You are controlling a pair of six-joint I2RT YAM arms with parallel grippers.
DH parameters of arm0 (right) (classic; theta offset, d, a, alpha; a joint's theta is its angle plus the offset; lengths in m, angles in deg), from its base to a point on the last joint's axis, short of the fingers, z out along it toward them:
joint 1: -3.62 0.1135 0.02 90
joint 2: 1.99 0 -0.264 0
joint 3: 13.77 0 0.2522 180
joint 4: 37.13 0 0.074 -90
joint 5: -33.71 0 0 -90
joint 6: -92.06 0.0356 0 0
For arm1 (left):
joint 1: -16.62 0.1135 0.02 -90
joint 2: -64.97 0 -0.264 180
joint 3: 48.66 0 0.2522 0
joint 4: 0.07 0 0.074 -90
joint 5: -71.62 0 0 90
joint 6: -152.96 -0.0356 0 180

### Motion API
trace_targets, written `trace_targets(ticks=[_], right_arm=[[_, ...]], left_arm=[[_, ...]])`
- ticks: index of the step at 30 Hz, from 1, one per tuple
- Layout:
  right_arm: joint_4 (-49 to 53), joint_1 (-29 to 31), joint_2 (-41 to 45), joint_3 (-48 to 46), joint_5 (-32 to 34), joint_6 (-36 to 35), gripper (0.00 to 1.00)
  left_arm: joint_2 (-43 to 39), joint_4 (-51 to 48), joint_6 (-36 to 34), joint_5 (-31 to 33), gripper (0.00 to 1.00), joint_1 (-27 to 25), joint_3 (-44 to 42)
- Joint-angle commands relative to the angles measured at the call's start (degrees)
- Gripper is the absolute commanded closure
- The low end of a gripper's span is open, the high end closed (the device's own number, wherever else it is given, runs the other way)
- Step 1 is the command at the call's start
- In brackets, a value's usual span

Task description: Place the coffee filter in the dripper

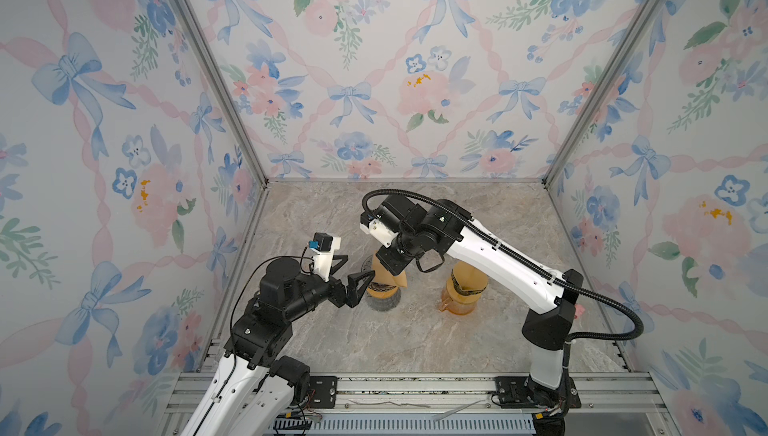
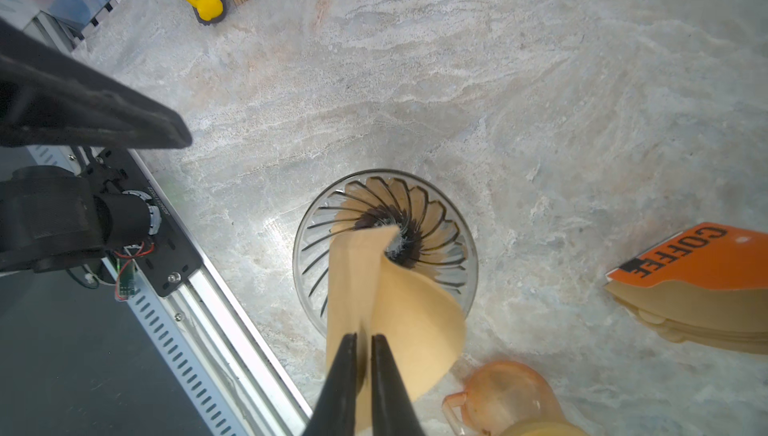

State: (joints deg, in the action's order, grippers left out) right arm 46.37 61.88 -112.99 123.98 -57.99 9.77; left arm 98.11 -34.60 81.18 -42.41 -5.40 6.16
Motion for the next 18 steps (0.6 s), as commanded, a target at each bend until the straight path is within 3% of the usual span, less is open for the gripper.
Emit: trace_targets(ticks=[1,5,13,18], right_arm=[[-1.5,0.7,-0.9,1.6,-0.1,1.3,0.78],[-3.3,0.9,-0.4,0.7,-1.0,2.2,0.66],[-9.5,0.9,6.5,-7.7,-1.0,4.0,0.60],[-14.9,1.0,13.5,-16.6,-0.4,5.9,0.51]], left_arm=[[-0.5,0.3,0.4,-0.6,0.02,0.2,-0.5],[-0.2,0.3,0.5,-0.3,0.02,0.2,-0.6],[-0.2,0.3,0.6,0.1,0.02,0.3,-0.6],[0.0,0.3,0.6,0.3,0.02,0.2,-0.7]])
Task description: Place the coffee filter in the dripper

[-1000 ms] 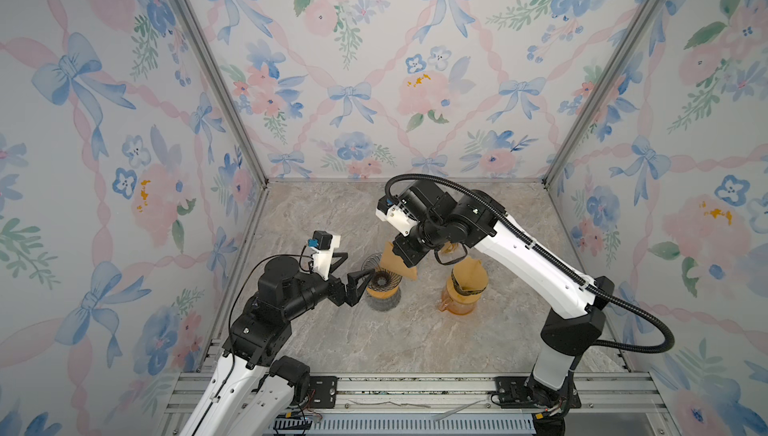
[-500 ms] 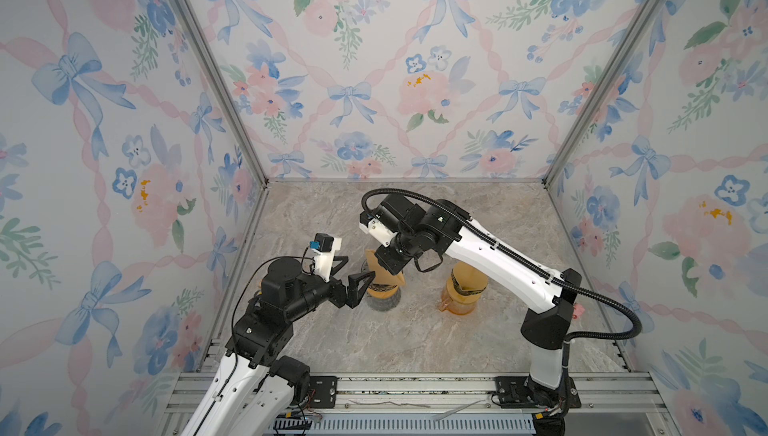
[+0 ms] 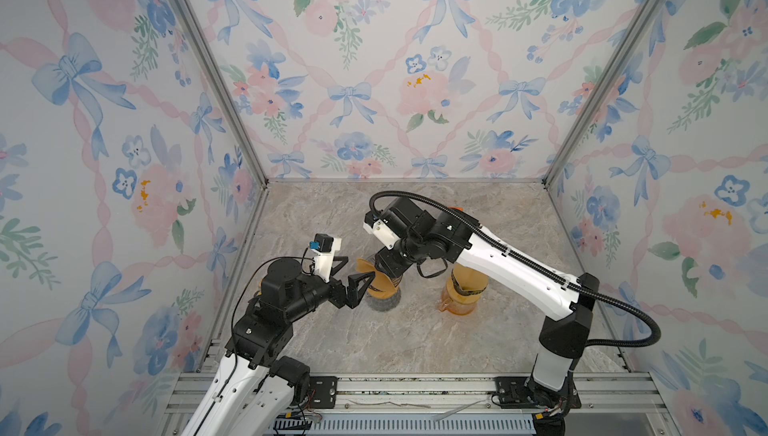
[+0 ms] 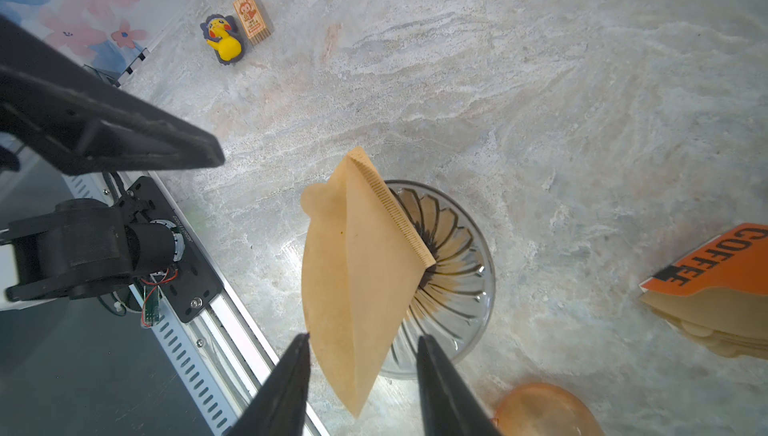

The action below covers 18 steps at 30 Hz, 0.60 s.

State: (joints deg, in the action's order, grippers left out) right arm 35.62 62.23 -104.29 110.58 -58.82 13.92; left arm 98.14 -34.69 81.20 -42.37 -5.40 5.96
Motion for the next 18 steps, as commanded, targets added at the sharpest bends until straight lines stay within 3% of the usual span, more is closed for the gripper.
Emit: trace_targets(ticks=[1,11,18], right_arm=[[-5.8,0.6,6.9,-5.9,0.8,2.3,0.48],[-20.8,1.3,25.8,-29.3,2.5,10.2,0.33],[-24.2,3.7,36.0,-40.4,7.2,12.5,0.21]], left_arm=[[0.1,0.4,0.6,0.2,0.02,0.2,-0.5],[1.5,0.4,0.8,0.8,0.02,0.2,-0.5],[4.1,-0.3,1.8,0.4,0.02,0.2,-0.1]])
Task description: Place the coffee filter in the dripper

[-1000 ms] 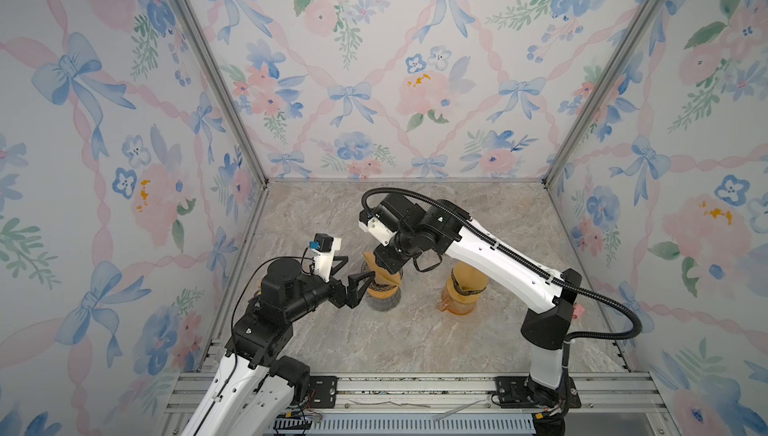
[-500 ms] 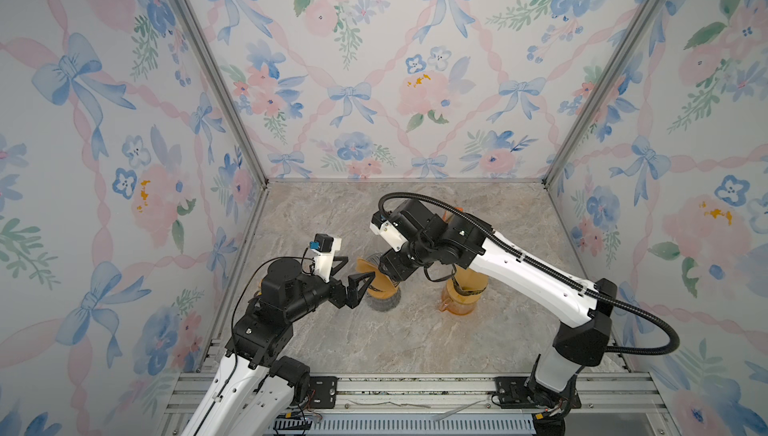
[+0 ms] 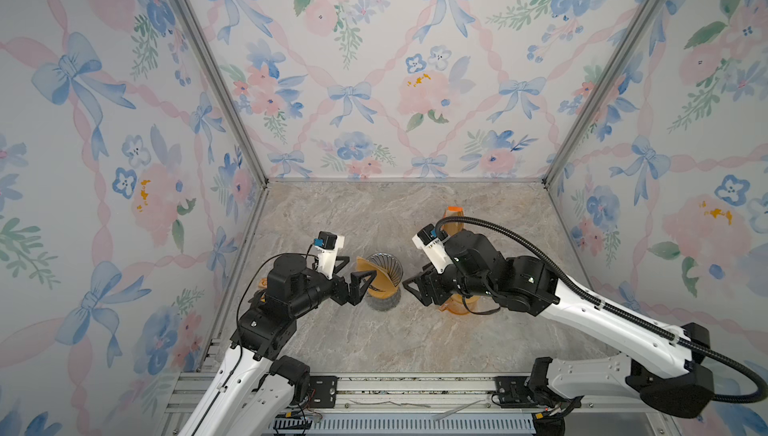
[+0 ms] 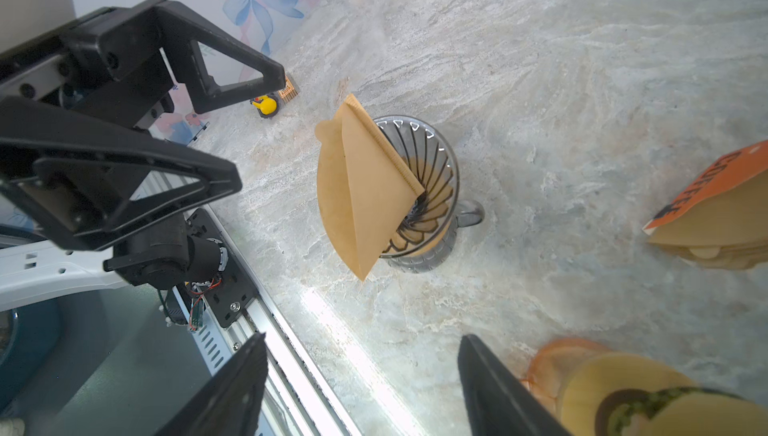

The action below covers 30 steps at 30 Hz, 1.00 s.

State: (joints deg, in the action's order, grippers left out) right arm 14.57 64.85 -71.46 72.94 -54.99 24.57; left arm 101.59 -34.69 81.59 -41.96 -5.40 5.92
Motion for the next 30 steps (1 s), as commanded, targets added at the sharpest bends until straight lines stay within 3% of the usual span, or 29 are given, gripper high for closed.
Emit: trace_targets(ticks=[1,7,18,30], right_arm=[[-3.1,1.2,4.6,-4.3,4.2,2.0,0.19],[-0.3,1.3,12.8,-11.0,9.3,2.4,0.01],[4.1,0.8,21.6,-14.4,11.0,2.0,0.04],[6.1,0.7,26.7,-17.3,13.0,4.0,0.04]], left_arm=[[0.8,-0.7,1.8,-0.2,0.02,0.1,0.2],[2.8,-6.4,6.2,1.5,0.02,-0.7,4.7],[11.7,-18.4,8.9,7.9,0.02,-10.0,15.7],[26.5,-26.9,8.2,7.5,0.02,-12.6,26.6]])
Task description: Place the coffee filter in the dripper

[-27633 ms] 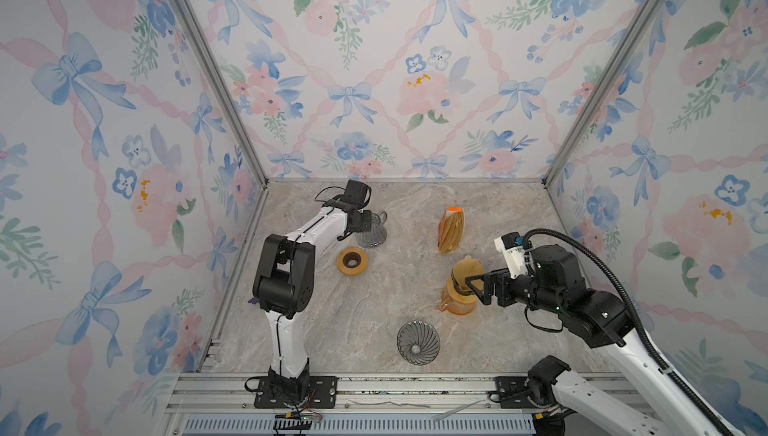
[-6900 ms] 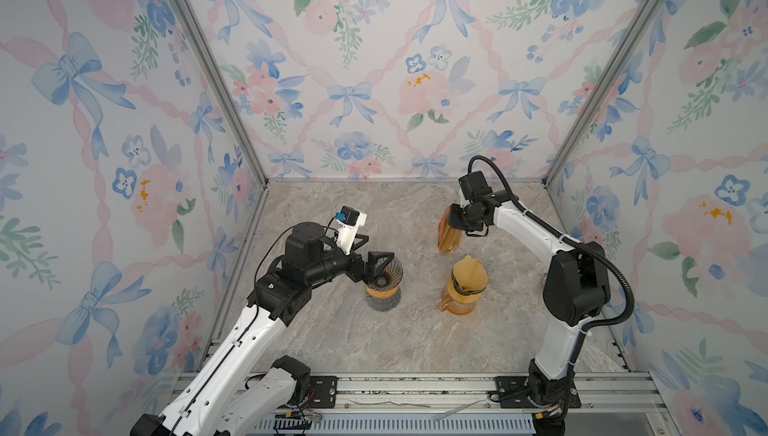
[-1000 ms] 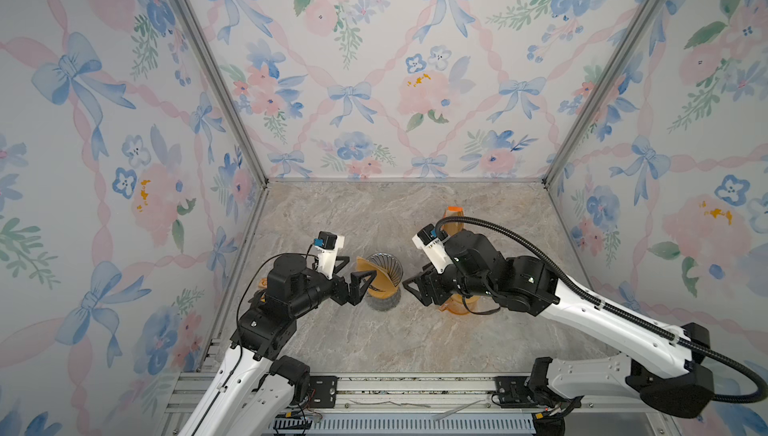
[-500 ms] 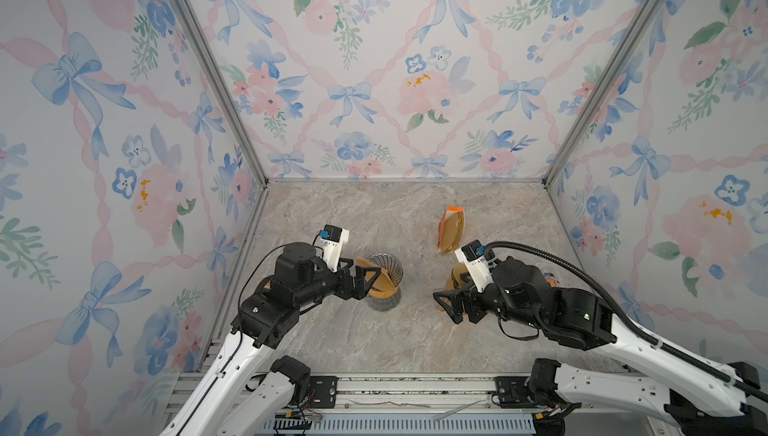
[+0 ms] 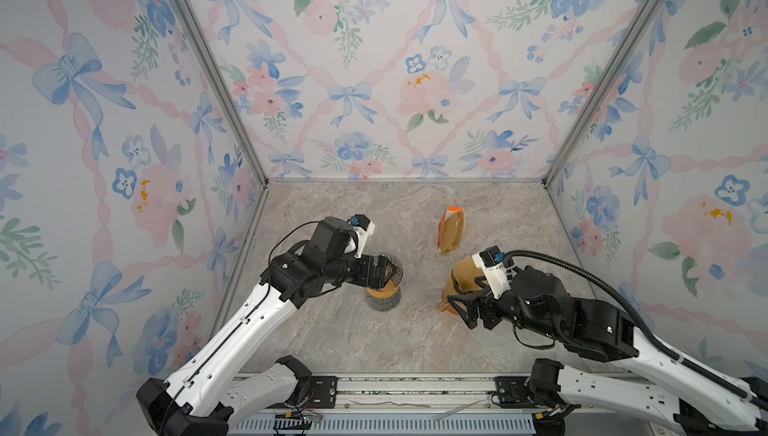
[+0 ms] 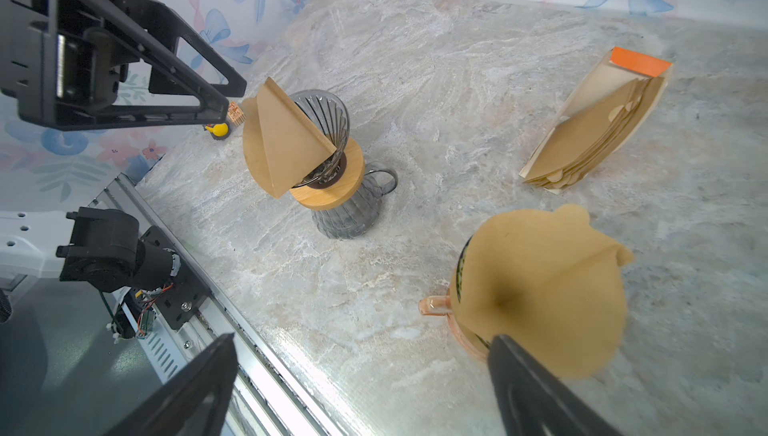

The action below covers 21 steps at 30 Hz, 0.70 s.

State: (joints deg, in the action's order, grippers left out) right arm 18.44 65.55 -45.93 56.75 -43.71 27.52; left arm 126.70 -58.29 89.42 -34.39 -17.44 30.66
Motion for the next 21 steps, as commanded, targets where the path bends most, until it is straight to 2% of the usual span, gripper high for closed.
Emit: trace_targets(ticks=[1,21], right_arm=[[2.2,0.0,1.5,-1.4,1.9,1.2,0.04],[3.0,-0.2,2.6,-2.5,3.5,2.3,0.04]], left_arm=[[2.2,-3.6,0.6,-0.3,0.02,-0.8,2.3],[14.4,-4.9,-1.1,-0.2,0.02,-1.8,11.6]])
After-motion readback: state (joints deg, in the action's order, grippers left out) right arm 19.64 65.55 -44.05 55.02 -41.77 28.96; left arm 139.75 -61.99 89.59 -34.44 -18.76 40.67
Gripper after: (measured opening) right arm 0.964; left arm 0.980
